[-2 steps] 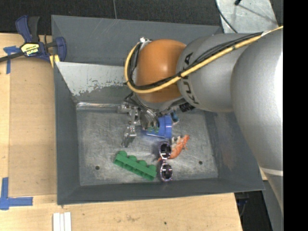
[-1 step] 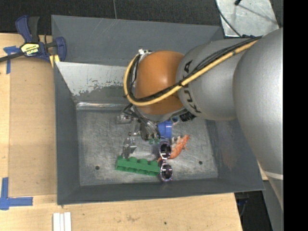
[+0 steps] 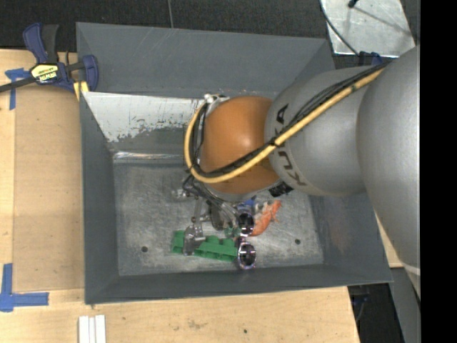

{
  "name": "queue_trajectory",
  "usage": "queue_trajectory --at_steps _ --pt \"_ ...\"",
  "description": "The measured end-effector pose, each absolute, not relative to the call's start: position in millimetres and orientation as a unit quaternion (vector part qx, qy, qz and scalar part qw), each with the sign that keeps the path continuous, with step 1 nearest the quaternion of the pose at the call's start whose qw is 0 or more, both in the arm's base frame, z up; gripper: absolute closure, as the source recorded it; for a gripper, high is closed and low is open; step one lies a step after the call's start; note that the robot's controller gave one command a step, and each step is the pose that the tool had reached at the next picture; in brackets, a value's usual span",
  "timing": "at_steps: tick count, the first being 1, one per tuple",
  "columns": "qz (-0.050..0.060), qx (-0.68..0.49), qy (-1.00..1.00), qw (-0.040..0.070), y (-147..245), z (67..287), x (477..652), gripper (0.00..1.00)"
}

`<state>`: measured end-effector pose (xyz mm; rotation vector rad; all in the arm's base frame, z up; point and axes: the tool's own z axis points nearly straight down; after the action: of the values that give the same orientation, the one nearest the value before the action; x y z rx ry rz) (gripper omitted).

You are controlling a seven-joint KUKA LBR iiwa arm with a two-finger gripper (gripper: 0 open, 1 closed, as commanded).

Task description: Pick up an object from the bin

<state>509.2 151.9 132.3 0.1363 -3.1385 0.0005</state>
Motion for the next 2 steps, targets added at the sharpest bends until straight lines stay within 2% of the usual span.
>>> queue_trajectory --at_steps 1,2 --pt "-0.001 -0.063 -0.998 -0.002 143 80 503.9 0.0" --pt "-0.004 -0.026 -1.0 -0.012 123 76 493.2 1.0"
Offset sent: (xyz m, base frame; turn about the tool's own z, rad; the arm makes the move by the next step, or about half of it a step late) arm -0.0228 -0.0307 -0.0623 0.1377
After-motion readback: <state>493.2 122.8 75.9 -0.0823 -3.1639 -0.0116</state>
